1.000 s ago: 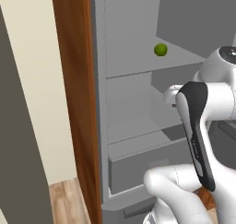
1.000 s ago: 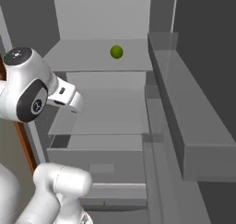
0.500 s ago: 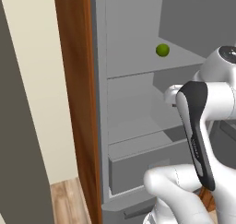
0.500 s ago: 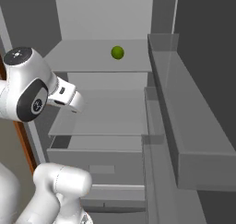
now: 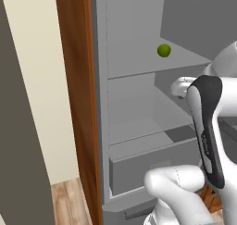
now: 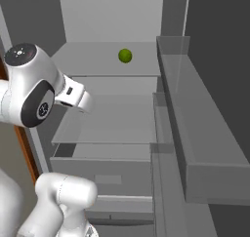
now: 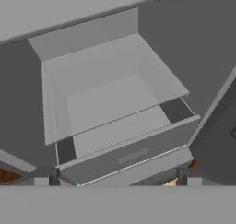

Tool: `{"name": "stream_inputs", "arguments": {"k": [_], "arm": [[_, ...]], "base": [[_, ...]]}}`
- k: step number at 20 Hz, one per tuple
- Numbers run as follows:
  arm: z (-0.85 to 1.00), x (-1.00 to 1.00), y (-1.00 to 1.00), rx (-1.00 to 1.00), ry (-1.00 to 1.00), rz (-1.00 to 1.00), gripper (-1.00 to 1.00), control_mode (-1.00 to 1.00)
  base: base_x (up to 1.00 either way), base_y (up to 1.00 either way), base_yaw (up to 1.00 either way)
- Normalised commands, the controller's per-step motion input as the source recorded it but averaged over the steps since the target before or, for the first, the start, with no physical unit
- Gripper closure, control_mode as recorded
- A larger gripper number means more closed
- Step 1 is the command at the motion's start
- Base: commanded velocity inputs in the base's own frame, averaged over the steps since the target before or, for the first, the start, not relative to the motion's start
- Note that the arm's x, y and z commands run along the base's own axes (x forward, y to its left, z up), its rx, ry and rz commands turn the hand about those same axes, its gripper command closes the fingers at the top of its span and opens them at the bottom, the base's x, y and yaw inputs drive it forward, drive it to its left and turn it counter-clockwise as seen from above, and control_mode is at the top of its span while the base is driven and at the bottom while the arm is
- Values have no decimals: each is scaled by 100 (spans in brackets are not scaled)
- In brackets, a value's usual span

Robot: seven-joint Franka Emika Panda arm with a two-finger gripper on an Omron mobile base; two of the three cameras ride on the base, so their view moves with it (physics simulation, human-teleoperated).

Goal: Open the fridge, remove the mango, lime, and steak, and place them on any counter.

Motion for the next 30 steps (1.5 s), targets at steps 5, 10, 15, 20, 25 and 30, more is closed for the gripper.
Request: {"name": "stream_inputs", "arguments": {"k": [5, 10, 15, 20, 25, 30], "arm": [[65, 3, -12, 3, -12, 0, -100, -100], [46, 14, 0, 0, -9, 0, -100, -100], [2, 60, -4, -3, -13, 0, -100, -100], [-7, 84, -5, -8, -14, 0, -100, -100], [0, 64, -10, 0, -4, 0, -100, -100], [0, 56, -34, -1, 1, 0, -100, -100]], "base": [[0, 0, 0], [0, 0, 0], [0, 0, 0], [0, 0, 0], [0, 0, 0], [0, 0, 0]]}}
